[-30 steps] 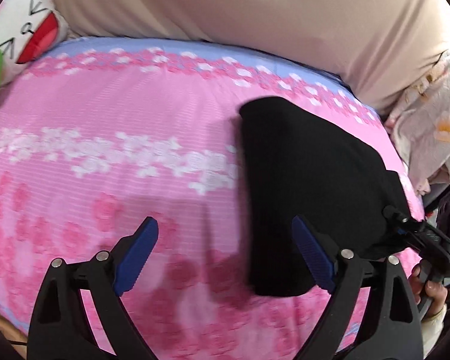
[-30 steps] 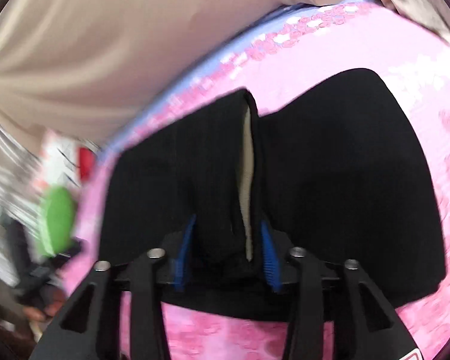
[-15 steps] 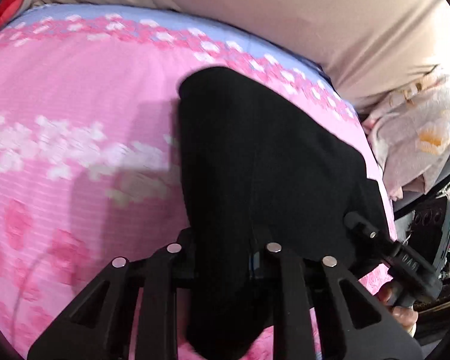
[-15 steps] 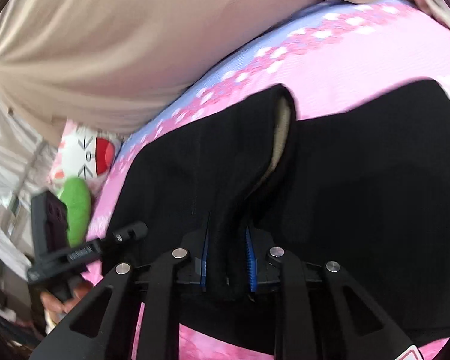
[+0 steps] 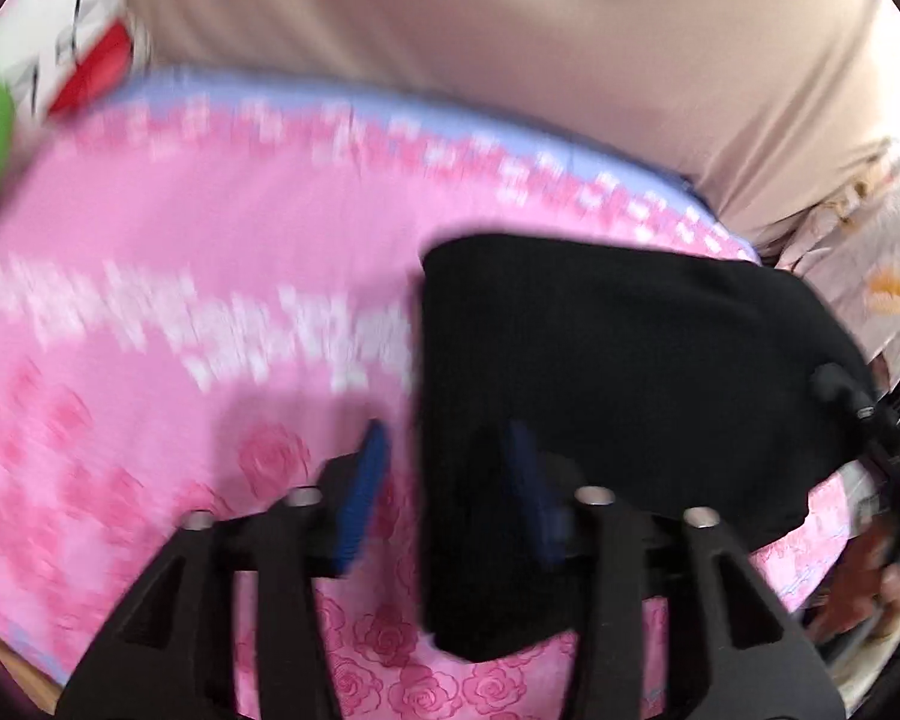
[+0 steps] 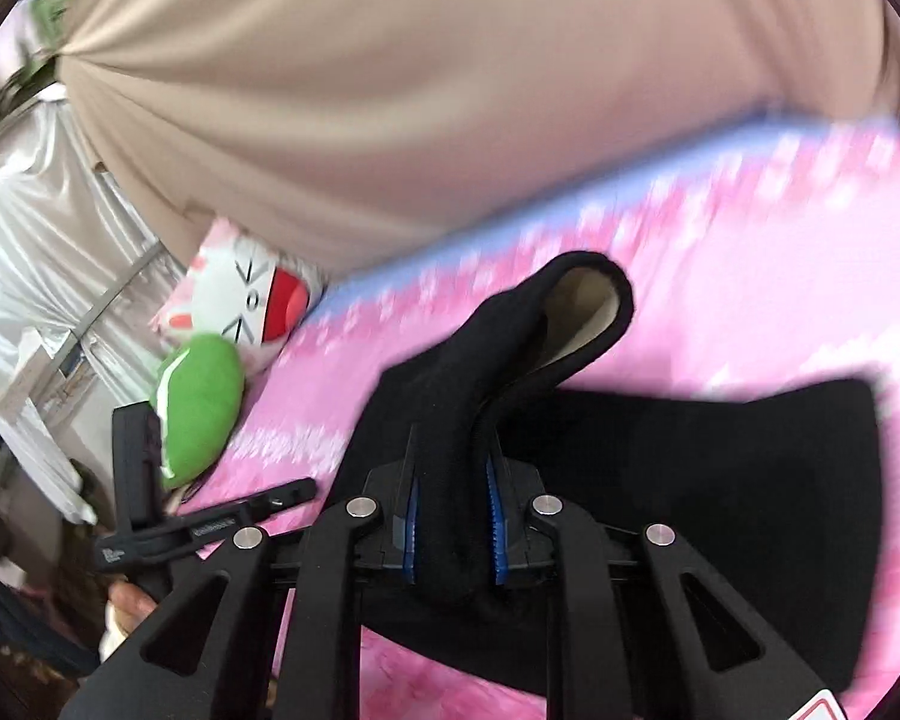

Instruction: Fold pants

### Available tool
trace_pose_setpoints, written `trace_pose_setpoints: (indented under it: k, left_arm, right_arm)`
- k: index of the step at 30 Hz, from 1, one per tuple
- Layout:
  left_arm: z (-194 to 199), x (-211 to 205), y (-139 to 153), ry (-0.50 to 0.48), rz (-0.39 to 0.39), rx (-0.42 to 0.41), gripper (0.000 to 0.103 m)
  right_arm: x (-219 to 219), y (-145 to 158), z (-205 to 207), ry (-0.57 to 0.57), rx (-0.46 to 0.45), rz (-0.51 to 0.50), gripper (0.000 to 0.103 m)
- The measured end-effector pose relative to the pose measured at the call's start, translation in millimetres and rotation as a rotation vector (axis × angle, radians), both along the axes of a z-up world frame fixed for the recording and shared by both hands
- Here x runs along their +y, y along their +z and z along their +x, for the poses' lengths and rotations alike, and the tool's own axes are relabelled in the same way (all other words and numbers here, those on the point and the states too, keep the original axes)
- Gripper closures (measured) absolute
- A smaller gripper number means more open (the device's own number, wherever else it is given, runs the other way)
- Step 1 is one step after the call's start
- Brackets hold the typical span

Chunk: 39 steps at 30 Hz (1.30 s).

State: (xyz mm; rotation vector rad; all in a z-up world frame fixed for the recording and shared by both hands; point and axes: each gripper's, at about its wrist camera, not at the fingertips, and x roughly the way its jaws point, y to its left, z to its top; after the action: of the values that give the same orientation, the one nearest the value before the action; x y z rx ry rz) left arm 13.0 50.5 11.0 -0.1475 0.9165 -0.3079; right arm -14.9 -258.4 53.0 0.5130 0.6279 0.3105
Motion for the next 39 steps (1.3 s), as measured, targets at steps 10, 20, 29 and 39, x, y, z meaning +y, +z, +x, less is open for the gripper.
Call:
trace_pose_setpoints:
  k: [10, 20, 29, 39]
  left_arm:
    - [0, -65, -16, -0.128, 0.020, 0.034, 0.027]
    - [24, -71, -69, -0.139, -0.125, 0.222, 0.035]
    - [2, -23, -17, -0.160, -0.191, 0.131, 0.083]
    - [-26, 13, -4, 0.076, 0.130, -0.054, 0.052]
  right_arm:
    - [-103, -74, -65, -0.321, 0.228, -0.011, 0.068]
    - [-108, -84, -27, -0.282, 0.265, -0.041, 0.031]
    - [-61, -56, -22, -0.176, 0.153, -0.007, 0.067]
    - [-20, -22, -32, -0.256, 0.073, -0.207, 0.100]
